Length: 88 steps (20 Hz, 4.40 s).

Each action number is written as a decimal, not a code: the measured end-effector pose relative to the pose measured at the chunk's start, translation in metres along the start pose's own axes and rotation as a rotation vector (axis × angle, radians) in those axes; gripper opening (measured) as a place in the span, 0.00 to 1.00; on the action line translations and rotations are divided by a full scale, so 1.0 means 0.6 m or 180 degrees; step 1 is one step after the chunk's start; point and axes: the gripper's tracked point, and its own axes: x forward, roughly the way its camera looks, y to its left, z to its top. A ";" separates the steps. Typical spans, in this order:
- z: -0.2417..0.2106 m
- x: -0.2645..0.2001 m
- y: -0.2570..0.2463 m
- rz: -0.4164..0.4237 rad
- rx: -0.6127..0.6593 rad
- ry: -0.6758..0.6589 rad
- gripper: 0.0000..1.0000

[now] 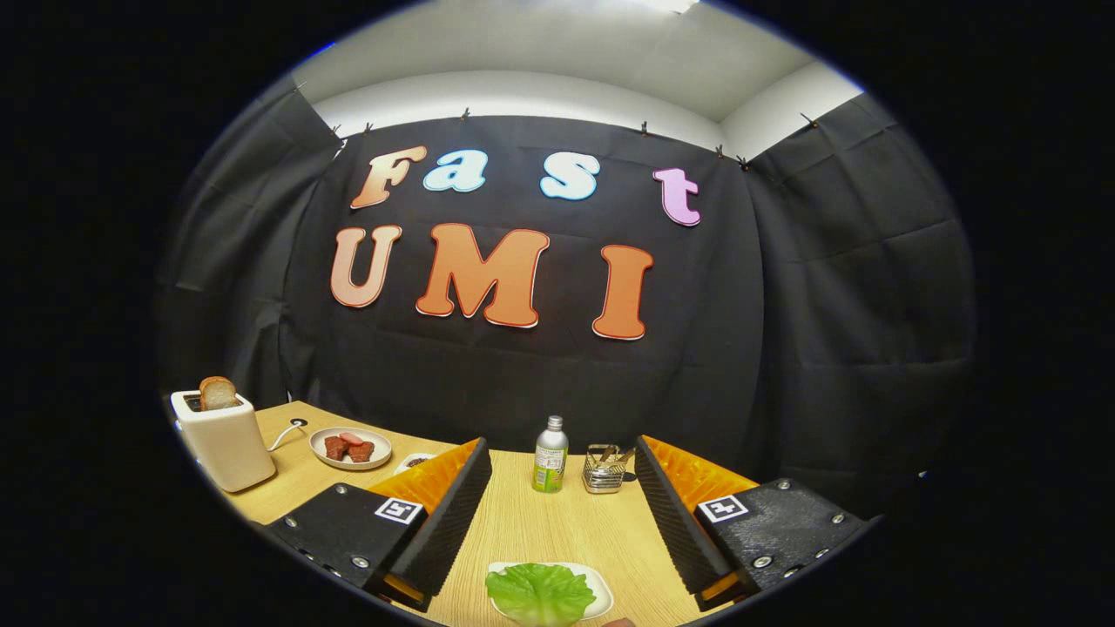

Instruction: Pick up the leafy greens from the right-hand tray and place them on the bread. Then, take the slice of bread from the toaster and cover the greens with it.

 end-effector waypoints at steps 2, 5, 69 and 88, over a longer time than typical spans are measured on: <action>0.000 -0.002 0.002 0.0027 0.0001 0.0002 0.99; 0.005 -0.004 0.006 0.0073 -0.0002 -0.0015 0.99; -0.466 -0.010 0.032 0.0723 0.0030 0.3533 0.14; -0.281 -0.015 0.161 0.1396 -0.0012 0.2708 0.05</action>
